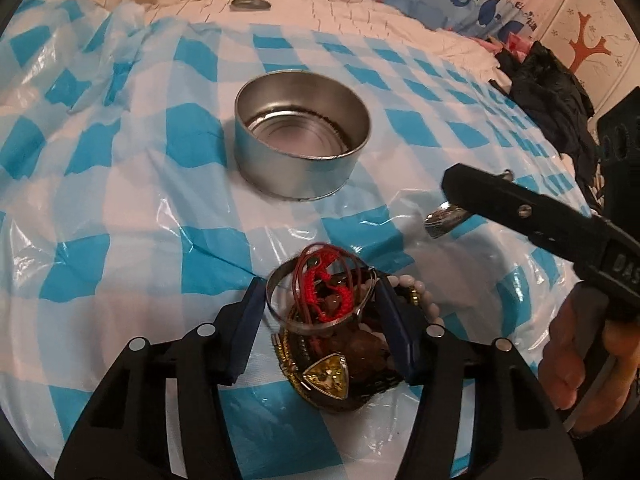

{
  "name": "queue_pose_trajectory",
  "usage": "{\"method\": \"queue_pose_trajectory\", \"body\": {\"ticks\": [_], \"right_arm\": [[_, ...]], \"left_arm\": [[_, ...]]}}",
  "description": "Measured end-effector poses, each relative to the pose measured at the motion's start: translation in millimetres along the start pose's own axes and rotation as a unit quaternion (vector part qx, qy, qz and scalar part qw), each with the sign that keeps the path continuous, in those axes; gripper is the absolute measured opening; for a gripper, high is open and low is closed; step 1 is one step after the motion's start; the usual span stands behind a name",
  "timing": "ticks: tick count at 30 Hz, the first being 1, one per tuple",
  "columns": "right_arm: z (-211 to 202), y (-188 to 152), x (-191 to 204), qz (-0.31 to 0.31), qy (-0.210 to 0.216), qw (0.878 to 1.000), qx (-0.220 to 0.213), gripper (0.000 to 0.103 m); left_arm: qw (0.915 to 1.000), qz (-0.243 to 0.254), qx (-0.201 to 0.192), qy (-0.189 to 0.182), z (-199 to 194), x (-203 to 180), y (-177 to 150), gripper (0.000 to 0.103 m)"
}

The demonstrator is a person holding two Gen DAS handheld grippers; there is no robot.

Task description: Organize jewelry

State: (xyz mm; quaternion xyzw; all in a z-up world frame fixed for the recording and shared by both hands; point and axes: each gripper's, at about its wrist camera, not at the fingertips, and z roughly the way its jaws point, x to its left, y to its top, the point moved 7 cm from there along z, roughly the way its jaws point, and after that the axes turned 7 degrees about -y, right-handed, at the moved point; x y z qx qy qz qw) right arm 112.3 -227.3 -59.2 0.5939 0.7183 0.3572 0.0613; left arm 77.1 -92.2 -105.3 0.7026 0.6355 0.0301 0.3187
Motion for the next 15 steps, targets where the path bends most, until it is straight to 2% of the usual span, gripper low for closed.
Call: {"method": "queue_pose_trajectory", "body": {"ticks": [6,8,9,10,11,15], "right_arm": [[-6.9,4.3,1.9,0.0,0.004,1.0,-0.017,0.067],[-8.7,4.8,2.6,0.0,0.004,1.0,-0.021,0.067],[-9.2,5.4,3.0,0.001,0.005,1.0,-0.022,0.067],[-9.8,5.9,3.1,0.002,0.007,1.0,-0.024,0.067],[-10.7,6.5,3.5,0.003,0.008,1.0,-0.026,0.067],[-11.1,7.6,2.8,0.006,0.01,1.0,-0.027,0.067]], "left_arm": [[0.9992,0.013,-0.037,-0.002,-22.5,-4.8,12.0,0.049],[0.9988,0.011,-0.047,-0.003,-29.1,-3.3,15.6,0.046],[0.9986,0.01,-0.051,-0.004,-31.4,-3.3,17.8,0.042],[0.9985,0.011,-0.053,-0.003,-32.6,-3.3,19.9,0.023],[0.9984,0.014,-0.055,-0.004,-33.7,-4.4,22.1,0.019],[0.9981,0.009,-0.06,-0.007,-34.6,-4.0,36.3,0.019]]}}
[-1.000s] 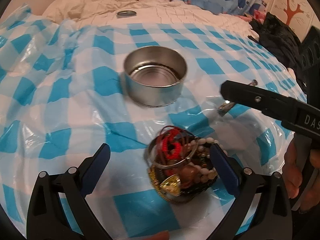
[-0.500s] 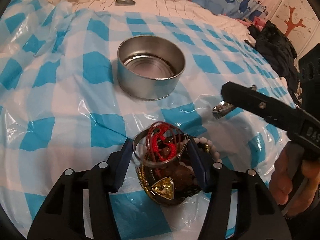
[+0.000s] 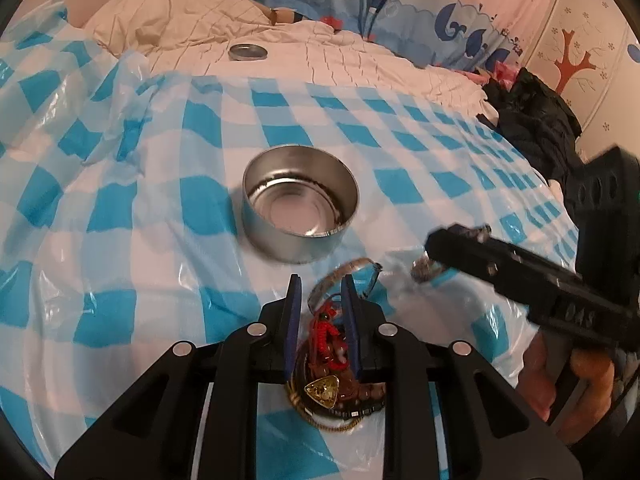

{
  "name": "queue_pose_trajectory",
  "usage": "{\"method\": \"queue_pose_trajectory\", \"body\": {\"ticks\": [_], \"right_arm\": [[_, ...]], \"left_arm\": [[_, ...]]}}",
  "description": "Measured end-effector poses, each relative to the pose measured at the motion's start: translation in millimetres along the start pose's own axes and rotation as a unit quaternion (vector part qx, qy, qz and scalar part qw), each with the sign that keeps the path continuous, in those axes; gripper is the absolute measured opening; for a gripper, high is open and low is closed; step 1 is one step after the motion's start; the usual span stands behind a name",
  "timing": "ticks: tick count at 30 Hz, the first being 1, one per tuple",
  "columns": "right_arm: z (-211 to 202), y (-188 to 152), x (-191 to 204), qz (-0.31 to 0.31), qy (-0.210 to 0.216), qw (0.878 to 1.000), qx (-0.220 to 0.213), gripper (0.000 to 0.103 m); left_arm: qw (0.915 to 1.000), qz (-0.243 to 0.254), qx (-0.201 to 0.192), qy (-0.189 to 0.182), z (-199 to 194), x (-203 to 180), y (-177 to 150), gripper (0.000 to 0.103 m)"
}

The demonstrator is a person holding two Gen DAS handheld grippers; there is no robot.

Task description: Organize jewelry

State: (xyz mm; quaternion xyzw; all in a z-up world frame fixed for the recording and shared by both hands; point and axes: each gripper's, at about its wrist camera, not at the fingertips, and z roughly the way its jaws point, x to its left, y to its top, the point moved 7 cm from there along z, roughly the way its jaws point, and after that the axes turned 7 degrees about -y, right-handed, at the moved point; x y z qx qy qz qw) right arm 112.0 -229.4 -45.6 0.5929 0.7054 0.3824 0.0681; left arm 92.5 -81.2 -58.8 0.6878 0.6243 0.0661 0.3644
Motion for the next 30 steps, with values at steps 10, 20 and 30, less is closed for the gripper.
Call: {"method": "queue_pose_trajectory", "body": {"ticks": [10,20,30], "right_arm": [[-0.1,0.2,-6.7,0.018,0.003,1.0,0.005,0.067],[1.9,0.2,-8.9,0.026,0.009,1.0,0.009,0.067],[-3.1,3.3,-12.0,0.033,0.012,0.999,-0.001,0.067]], "left_arm": [[0.9974,-0.007,0.028,0.067,34.6,20.5,-5.2,0.082],[0.9931,0.026,0.071,0.09,82.7,-4.8,-2.5,0.089],[0.9964,0.0,0.069,0.049,72.7,-5.6,-5.3,0.053]]}}
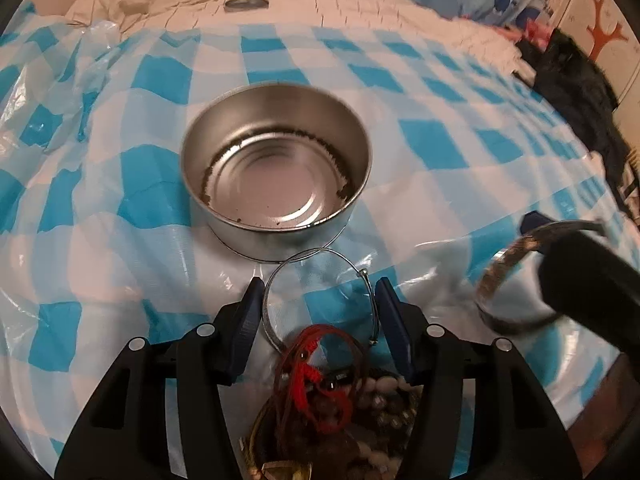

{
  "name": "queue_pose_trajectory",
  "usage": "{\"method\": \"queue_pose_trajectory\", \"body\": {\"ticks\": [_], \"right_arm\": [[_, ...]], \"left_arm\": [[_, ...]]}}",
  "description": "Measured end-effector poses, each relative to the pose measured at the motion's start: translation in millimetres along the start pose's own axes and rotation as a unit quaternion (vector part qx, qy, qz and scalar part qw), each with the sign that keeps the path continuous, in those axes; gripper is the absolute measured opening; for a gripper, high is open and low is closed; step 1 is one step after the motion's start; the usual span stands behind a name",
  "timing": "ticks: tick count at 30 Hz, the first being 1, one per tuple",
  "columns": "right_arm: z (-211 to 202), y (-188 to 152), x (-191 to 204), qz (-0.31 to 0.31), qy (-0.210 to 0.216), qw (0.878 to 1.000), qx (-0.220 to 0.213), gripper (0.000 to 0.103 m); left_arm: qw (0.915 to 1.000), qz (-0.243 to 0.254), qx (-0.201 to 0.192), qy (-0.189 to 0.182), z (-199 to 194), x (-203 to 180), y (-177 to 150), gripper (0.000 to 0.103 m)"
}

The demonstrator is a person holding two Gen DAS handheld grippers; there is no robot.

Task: Organize jewelry
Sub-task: 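Carry the bangle over the silver tin and open the right gripper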

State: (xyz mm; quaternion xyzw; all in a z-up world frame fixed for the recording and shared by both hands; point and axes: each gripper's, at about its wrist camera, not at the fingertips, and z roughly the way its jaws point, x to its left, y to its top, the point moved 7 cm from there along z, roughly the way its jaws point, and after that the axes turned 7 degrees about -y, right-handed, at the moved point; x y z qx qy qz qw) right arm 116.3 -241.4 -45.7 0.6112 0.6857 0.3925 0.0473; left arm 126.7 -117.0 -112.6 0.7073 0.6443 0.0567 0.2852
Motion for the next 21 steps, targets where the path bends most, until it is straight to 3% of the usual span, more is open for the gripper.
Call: {"method": "queue_pose_trajectory", "body": {"ticks": [6,11,17,21], "right_arm": [[-7.8,5.2,-2.1,0.01,0.006,1.0,-0.015,0.067],[-10.0,7.1,-0.8,0.013,0.013,1.0,-0.021,0.067],[-12.2,8.2,2.9,0.007,0.014,0.999,-0.029,0.067],[-12.1,7.2,7.4,-0.008,0.008,0.999,-0.033,0.067]], "left_arm": [[0.9946,-0.011,-0.069,-0.077,-56.7,-4.3,13.4,0.053],[0.9863,-0.032,-0.116,-0.112,-77.7,0.1,36.5,0.053],[0.9858,-0.041,-0.118,-0.112,-65.0,1.4,55.8,0.053],[0.9896,-0.043,-0.107,-0.085,-43.7,13.2,75.7,0.054]]}}
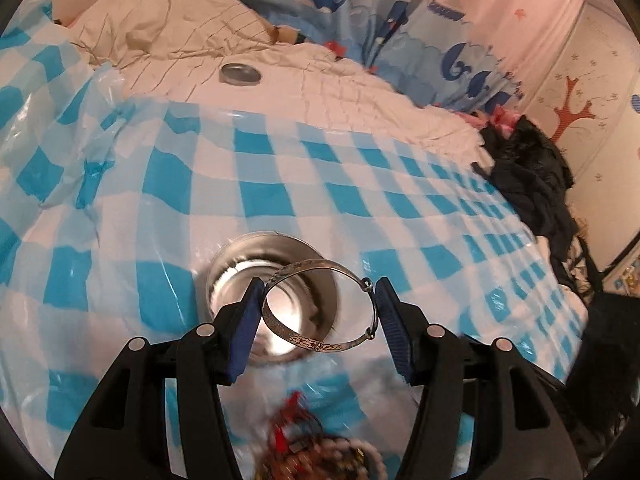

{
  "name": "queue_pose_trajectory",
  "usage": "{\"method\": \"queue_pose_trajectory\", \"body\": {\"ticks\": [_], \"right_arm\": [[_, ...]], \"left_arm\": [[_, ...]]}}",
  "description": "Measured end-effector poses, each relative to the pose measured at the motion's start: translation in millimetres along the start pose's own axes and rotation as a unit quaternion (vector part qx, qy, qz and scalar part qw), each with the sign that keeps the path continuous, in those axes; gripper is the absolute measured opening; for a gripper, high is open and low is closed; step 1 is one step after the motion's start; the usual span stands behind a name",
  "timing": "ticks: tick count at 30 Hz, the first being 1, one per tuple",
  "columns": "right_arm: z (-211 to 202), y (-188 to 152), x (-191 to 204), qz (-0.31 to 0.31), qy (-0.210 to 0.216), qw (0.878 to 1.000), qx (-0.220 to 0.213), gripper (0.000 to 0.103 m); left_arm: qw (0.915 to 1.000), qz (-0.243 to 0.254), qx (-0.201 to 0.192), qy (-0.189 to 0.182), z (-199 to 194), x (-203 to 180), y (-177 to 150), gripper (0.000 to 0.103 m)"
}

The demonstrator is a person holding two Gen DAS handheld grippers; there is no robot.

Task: Organize jewelry
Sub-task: 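Carry the bangle over the silver tin and open the right gripper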

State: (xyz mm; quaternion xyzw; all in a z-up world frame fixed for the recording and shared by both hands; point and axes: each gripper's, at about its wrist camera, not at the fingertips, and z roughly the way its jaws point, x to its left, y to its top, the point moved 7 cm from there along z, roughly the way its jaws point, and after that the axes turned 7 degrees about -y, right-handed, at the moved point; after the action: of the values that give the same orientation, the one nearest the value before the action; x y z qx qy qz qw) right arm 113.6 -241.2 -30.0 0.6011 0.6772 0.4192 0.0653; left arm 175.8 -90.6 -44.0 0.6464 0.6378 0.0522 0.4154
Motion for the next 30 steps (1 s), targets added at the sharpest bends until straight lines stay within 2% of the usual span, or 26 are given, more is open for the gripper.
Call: {"method": "queue_pose_trajectory", "body": {"ticks": [3,5,6,7,10,13,16,20,22,24,26,27,30], "right_arm": [[1.6,0.3,4.7,-0.015,-0.009,1.0,-0.005,0.067],[4.4,2.2,10.7,-0.035,-0.018,0.999,-0.01,0.067],[7.5,4.0,15.7,-0.045,-0.02,0.999,-0.013,0.067],[11.4,5.7,19.2,-0.053,-0.02,0.998,-0.012,0.067],[21.9,10.4,32.4,-0.082,-0.02,0.996,-0.01,0.067],[39.1,19.6,45.8,-0.114,-0.03,0.993,-0.006,0.067],[60.7,29.2,56.1,-0.14,-0.038,0.989,0.0,0.067],[78.8,35.8,65.3,-0.152,-0.029,0.988,-0.003,0.067],[92.9,35.8,67.9,-0.167,-0.042,0.985,0.006,0.068],[104.5,35.1,66.6,-0.179,-0.061,0.982,0.024,0.072],[99.2,38.8,61.4,-0.172,-0.069,0.983,0.013,0.073],[91.9,41.3,57.9,-0.166,-0.07,0.984,0.004,0.079],[66.2,46.7,43.0,-0.146,-0.084,0.986,-0.017,0.086]], "left_arm": [[0.9992,-0.003,0.026,0.029,21.1,15.8,7.2,0.055],[0.9986,-0.01,0.037,0.036,26.1,23.2,9.5,0.057],[0.9986,-0.021,0.037,0.032,24.7,26.1,10.7,0.065],[0.9986,-0.027,0.035,0.029,22.6,27.1,12.2,0.072],[0.9988,-0.029,0.024,0.031,9.1,29.9,17.5,0.076],[0.9981,-0.05,-0.007,0.035,-16.5,41.0,25.4,0.081],[0.9965,-0.069,-0.026,0.039,-36.7,53.4,27.9,0.082],[0.9952,-0.066,-0.037,0.062,-53.4,64.0,27.9,0.082],[0.9951,-0.063,-0.039,0.066,-58.1,65.2,27.2,0.083],[0.9952,-0.057,-0.037,0.07,-60.7,65.8,24.9,0.084],[0.9951,-0.045,-0.033,0.082,-61.9,64.2,21.2,0.085],[0.995,-0.041,-0.032,0.086,-62.3,63.4,19.3,0.085],[0.9947,-0.023,-0.023,0.098,-61.8,59.1,10.3,0.086]]}}
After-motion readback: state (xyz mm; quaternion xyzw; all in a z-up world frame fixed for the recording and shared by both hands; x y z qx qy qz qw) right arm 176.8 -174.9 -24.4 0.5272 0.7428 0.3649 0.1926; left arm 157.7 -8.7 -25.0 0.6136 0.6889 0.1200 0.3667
